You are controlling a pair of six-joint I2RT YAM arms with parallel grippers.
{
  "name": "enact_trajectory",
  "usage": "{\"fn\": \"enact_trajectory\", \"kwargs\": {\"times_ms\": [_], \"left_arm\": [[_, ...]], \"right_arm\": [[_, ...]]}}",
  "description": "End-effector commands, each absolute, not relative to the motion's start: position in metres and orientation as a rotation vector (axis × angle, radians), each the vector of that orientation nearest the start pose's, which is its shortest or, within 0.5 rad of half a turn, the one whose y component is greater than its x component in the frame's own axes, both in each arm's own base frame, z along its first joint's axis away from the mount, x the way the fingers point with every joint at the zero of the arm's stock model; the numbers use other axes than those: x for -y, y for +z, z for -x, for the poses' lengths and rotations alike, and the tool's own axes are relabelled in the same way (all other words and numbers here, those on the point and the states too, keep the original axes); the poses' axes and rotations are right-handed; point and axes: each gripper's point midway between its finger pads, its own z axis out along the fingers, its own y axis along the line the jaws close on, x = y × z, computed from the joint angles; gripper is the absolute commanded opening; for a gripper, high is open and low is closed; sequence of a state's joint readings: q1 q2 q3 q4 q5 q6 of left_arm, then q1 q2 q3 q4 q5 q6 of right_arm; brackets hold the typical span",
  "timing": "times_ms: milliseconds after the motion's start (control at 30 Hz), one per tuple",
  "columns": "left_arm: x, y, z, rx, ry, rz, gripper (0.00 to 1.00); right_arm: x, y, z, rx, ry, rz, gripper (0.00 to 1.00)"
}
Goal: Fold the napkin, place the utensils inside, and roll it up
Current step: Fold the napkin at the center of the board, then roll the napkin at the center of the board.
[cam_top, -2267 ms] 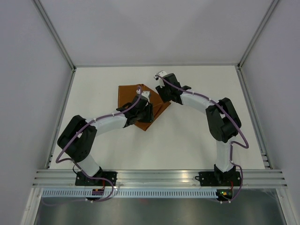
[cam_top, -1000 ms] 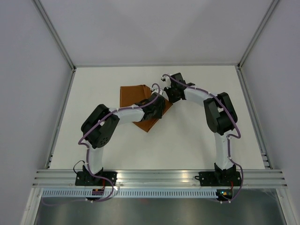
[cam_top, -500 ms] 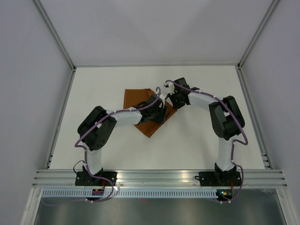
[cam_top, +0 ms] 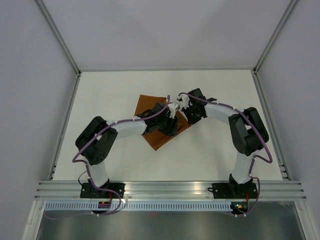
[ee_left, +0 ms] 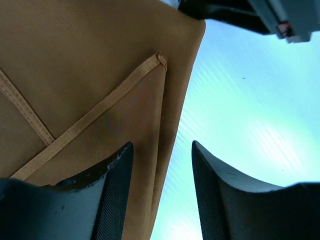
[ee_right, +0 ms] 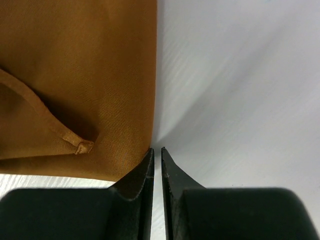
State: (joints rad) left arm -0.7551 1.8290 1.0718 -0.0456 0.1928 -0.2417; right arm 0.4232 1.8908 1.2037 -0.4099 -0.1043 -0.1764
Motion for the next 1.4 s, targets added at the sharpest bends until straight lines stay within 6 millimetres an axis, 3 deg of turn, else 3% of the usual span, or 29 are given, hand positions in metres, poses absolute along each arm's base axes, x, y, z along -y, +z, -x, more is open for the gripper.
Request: {"fn": "enact_trajectory", "kwargs": {"times_ms": [0, 233, 500, 667, 833, 1000, 1133, 1267, 1367], "left_arm": [[0.34, 0.073, -0.301, -2.248, -0.774, -0.763, 0.56], [0.314, 0.102, -0.313, -2.175, -0.81, -0.638, 0.56], [0.27, 0.131, -0.327, -2.129, -0.785, -0.391, 0.57], [0.239, 0.15, -0.333, -2.095, -0.774, -0.212, 0.57], [0.216, 0.162, -0.334, -2.085, -0.728, -0.117, 0.58], [0.199, 0.172, -0.332, -2.069, -0.696, -0.049, 0.57], [0.186, 0.183, -0.333, -2.037, -0.667, 0.024, 0.53], [0.171, 0.196, -0.331, -2.019, -0.621, 0.113, 0.52], [0.159, 0.22, -0.329, -1.965, -0.585, 0.159, 0.54]], "right_arm": [[-0.177, 0.015, -0.336, -2.603, 0.244, 0.89, 0.15], [-0.195, 0.018, -0.317, -2.604, 0.291, 0.97, 0.14], [-0.236, 0.018, -0.302, -2.591, 0.395, 1.066, 0.14], [-0.261, 0.015, -0.311, -2.591, 0.475, 1.079, 0.12], [-0.278, 0.028, -0.317, -2.541, 0.565, 1.08, 0.13], [-0.281, 0.043, -0.325, -2.488, 0.57, 1.081, 0.13], [-0.263, 0.059, -0.336, -2.426, 0.559, 1.049, 0.17], [-0.255, 0.091, -0.347, -2.208, 0.526, 1.232, 0.23], [-0.256, 0.107, -0.339, -2.032, 0.526, 1.4, 0.34]]}}
